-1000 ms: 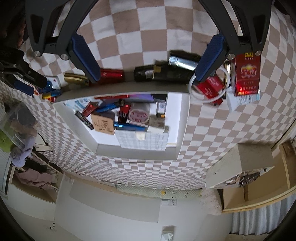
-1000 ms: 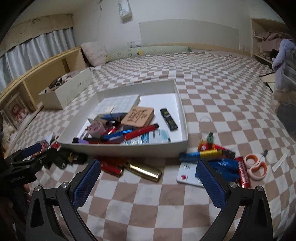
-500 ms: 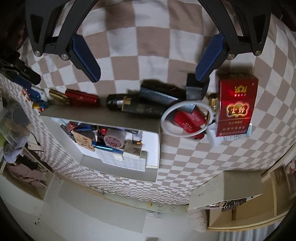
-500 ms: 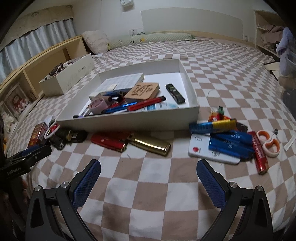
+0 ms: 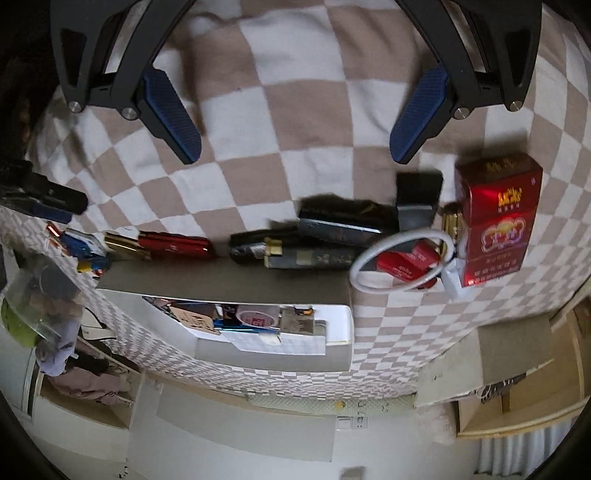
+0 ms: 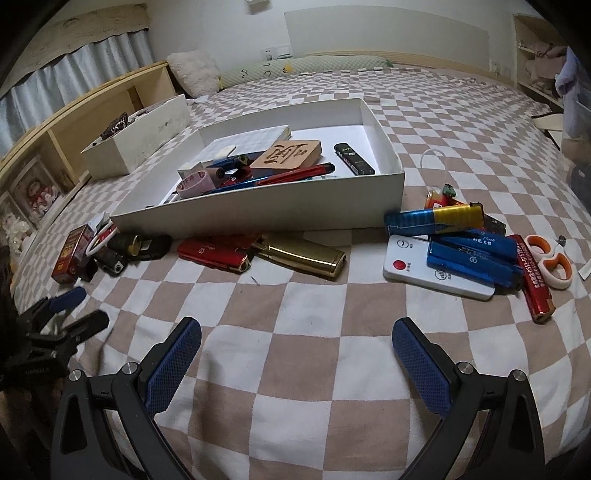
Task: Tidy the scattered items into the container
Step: 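Withdraw both grippers from the tray toward the scattered lighters, then grasp the small black lighter with the left gripper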
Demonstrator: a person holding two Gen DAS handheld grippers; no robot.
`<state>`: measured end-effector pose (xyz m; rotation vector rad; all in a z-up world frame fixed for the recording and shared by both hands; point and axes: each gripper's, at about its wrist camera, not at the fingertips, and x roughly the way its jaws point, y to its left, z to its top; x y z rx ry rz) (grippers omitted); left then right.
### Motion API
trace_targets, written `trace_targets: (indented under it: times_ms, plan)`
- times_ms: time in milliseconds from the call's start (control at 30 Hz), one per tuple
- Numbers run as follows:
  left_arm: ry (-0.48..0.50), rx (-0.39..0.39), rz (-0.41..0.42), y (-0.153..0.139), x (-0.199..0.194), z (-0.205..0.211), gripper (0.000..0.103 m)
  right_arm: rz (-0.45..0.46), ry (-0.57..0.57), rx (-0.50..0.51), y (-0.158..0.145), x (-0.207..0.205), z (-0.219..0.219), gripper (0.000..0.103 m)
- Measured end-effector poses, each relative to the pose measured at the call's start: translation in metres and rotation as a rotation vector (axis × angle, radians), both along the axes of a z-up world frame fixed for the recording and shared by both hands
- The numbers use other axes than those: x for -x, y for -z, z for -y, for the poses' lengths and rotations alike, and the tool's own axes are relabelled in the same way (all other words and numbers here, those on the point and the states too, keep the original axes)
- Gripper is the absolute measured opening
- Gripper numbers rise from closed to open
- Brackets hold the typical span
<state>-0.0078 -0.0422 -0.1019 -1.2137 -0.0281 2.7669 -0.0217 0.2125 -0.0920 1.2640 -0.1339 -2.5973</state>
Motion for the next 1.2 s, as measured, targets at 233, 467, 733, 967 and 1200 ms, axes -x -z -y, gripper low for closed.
trace_targets:
  times_ms: [233, 467, 733, 967, 1200]
  plan:
    - [-0.045, 0.000, -0.014, 0.002, 0.016, 0.019, 0.103, 0.007, 0.000, 0.006, 0.005, 0.001, -0.001, 0.103]
    - [-0.102, -0.018, -0.020, -0.001, 0.026, 0.042, 0.103, 0.006, -0.001, 0.003, 0.007, 0.002, 0.000, 0.103]
    - [-0.015, -0.069, -0.019, -0.004, 0.031, 0.049, 0.103, 0.004, -0.001, 0.003, 0.009, 0.004, 0.001, 0.103]
    - [-0.024, -0.085, -0.017, -0.001, 0.035, 0.054, 0.081, 0.002, -0.001, -0.007, 0.011, 0.006, 0.002, 0.103]
    - [-0.065, -0.118, -0.042, -0.002, 0.029, 0.060, 0.064, -0.001, 0.002, 0.009, 0.011, 0.005, 0.001, 0.103]
